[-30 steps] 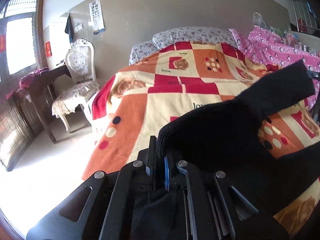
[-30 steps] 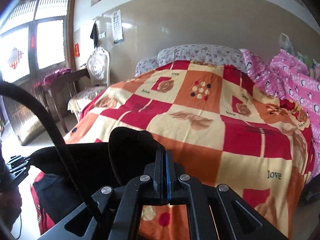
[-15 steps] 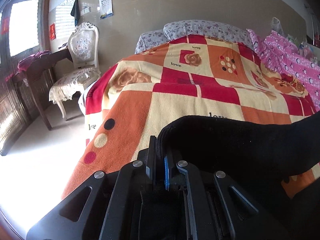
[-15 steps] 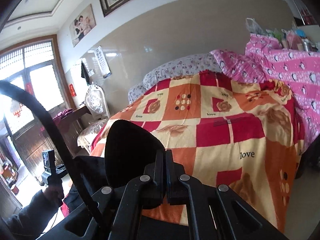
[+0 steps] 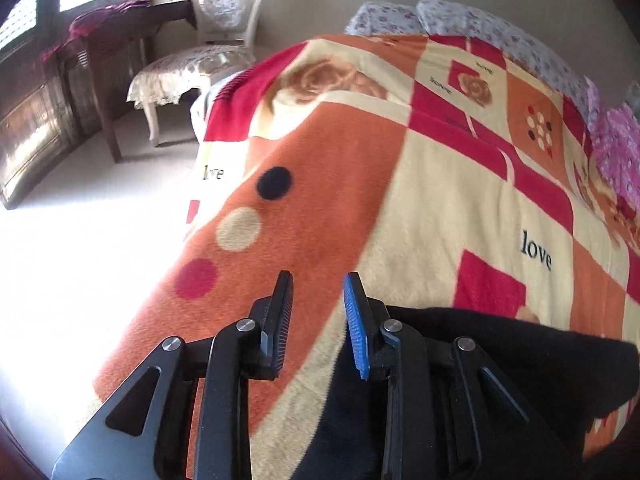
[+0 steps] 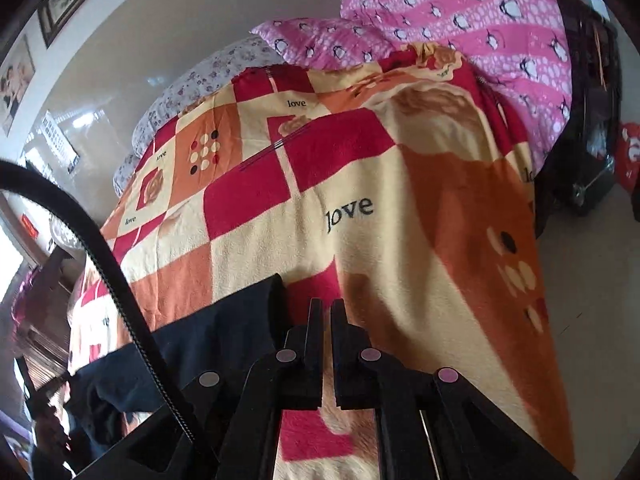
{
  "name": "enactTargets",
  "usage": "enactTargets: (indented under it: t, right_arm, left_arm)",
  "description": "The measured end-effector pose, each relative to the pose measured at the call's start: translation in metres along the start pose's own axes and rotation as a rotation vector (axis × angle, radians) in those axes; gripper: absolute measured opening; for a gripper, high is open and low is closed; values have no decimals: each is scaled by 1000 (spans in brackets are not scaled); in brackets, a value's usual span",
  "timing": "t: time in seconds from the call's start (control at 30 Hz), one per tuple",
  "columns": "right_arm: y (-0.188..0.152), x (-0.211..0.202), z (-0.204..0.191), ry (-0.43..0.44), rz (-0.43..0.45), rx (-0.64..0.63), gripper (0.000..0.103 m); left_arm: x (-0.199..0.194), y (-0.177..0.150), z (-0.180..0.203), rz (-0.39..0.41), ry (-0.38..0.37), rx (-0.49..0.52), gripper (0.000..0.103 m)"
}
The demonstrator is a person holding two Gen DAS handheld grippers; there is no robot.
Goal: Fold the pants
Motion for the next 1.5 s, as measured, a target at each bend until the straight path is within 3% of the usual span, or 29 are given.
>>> enactTargets:
  t: [0.13, 0.3, 0.47, 0.57, 0.7, 0.77, 0.9, 1.03, 1.23, 1.5]
  right_arm:
    - [-18, -36, -4, 41, 87, -100, 5]
    - [-59, -63, -42, 130, 157, -245, 6]
    - [-86, -59, -77, 163, 172, -338, 9]
    - [-84, -48, -92, 189, 155, -329, 9]
    - [-65, -34, -103, 212, 164, -277, 20]
    - [-60, -21, -99, 210, 174, -240, 26]
    - [-67, 5, -83, 232, 74, -151, 26]
    - [-70, 4, -88, 261, 75, -170, 27]
    - [-76, 19, -98, 205, 5, -221, 27]
    - [-74, 9, -95, 216, 64, -217, 27]
  left_arm:
    - [-36, -6, -3, 60, -49, -27, 25]
    - [-82, -46, 31, 80, -178, 16, 29]
    - [-94, -104, 83, 46, -330, 49, 36]
    - [-88, -123, 117, 35, -349, 99, 36]
    - [-72, -133, 140, 56, -288, 191, 36]
    - [-59, -136, 140, 14, -272, 200, 36]
    - [-50, -138, 124, -14, -299, 115, 36]
    - [-50, -141, 126, -12, -274, 136, 36]
    - [-49, -143, 128, -21, -247, 159, 36]
    - [-46, -143, 130, -36, -206, 189, 36]
Point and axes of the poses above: each gripper's, at about its wrist camera, not at the fingertips, and x roughly the way its jaws point, z to its right, y to its top, the point moved 6 cm from there along x, roughly the way its jaws point, and after that the axes turned 11 degrees about -y, right-handed, at the moved point
